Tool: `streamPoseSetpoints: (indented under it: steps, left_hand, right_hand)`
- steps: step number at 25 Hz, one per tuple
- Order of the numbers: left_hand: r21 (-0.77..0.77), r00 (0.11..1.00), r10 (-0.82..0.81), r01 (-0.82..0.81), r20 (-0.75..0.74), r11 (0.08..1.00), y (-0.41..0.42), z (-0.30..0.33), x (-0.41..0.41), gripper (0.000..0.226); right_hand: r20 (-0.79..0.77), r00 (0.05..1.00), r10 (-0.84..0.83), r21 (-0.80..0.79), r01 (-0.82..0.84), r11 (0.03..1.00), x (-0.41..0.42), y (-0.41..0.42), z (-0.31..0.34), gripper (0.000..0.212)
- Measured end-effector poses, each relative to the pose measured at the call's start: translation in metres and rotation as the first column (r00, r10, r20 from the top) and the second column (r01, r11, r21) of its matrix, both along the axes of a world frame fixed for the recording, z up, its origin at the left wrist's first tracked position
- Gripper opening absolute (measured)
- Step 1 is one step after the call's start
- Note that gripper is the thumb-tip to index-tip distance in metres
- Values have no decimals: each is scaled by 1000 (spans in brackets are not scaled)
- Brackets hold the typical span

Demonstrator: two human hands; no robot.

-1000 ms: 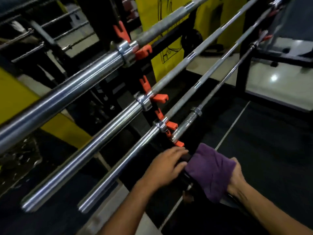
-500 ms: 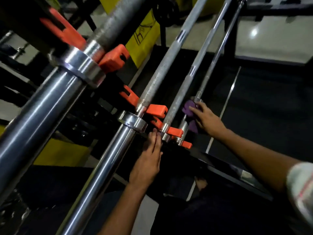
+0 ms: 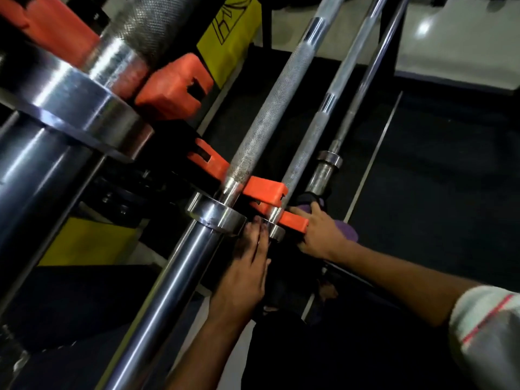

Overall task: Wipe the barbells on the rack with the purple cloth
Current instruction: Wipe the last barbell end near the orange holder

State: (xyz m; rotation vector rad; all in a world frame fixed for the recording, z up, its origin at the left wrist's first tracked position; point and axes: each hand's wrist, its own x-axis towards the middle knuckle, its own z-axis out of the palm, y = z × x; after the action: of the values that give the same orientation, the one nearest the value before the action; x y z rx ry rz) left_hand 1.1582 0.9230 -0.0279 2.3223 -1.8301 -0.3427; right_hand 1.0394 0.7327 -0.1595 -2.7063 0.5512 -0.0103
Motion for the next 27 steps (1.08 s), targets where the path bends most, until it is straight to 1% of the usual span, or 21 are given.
streamPoseSetpoints:
  steps: [1,2,3,4,5,6,7,9,11,12,13,14,16,17,19,20,21,23,24,25,27]
  left_hand:
    - [3,1000,4,-4,4,1000,0,0,0,80]
    - [7,1000,11,-11,11,1000,0,1,-1,79]
    - [8,1000,18,-18,21,1000,0,2,-2,78]
    - [10,999,24,-24,30,1000,0,3,-3,76]
    - [15,999,28,-29,33,999,1,3,-3,75]
    - [22,999,31,-32,29,999,2,3,-3,74]
    - [26,999,30,-30,27,999,2,3,-2,73]
    - [37,999,28,-29,35,999,1,3,-2,73]
    - [50,998,30,-33,57,998,0,3,-1,72]
    - [57,997,29,-33,65,998,0,3,-2,73]
    - [59,997,29,-33,68,998,0,3,-3,73]
    - [65,997,28,-32,69,997,0,5,-3,74]
    - [75,998,23,-27,62,997,-1,8,-3,73]
    - [76,998,23,-28,60,997,-1,7,-2,73]
    - [73,998,38,-41,43,996,-1,7,-3,72]
    - [67,999,43,-45,24,997,-1,7,-4,71]
    - [63,999,46,-46,7,997,-1,8,-4,72]
    - [58,999,44,-44,-8,997,-1,9,-3,72]
    - [49,999,41,-40,-10,998,-1,8,-3,72]
    - [45,999,41,-40,-14,998,-2,6,-3,70]
    - [51,998,57,-55,-34,997,0,8,-4,65]
  right_hand:
    - [23,999,37,-16,-37,999,-3,-3,0,51]
    - [38,995,92,-45,-91,995,-5,-13,2,44]
    - [57,988,145,-93,-139,986,-8,-25,8,39]
    - [70,982,176,-145,-164,976,-9,-40,8,41]
    - [90,984,156,-195,-136,971,-7,-58,5,42]
    - [96,992,85,-209,-63,976,-3,-77,4,41]
    - [70,997,11,-208,4,978,2,-96,2,40]
    - [4,993,-116,-194,114,974,13,-121,8,43]
    - [-3,971,-237,-151,234,960,19,-114,13,43]
    - [-6,963,-268,-107,266,958,20,-97,15,40]
    - [-19,968,-249,-60,247,967,19,-73,18,35]
    - [-36,982,-185,-2,185,983,15,-45,20,34]
    - [-19,998,-68,176,70,982,-1,0,27,53]
    - [13,999,-29,183,26,983,-5,-1,27,55]
    - [64,997,35,34,-37,999,-2,-36,18,46]
    - [56,998,1,-16,0,1000,2,-61,13,44]
    - [52,995,-84,-33,86,996,6,-86,9,44]
    - [60,966,-250,-27,252,967,10,-113,1,44]
    - [69,960,-272,-20,274,962,11,-108,-1,41]
    - [88,962,-257,-3,258,966,10,-95,-3,38]
    - [86,987,-138,107,129,986,3,-55,-4,39]
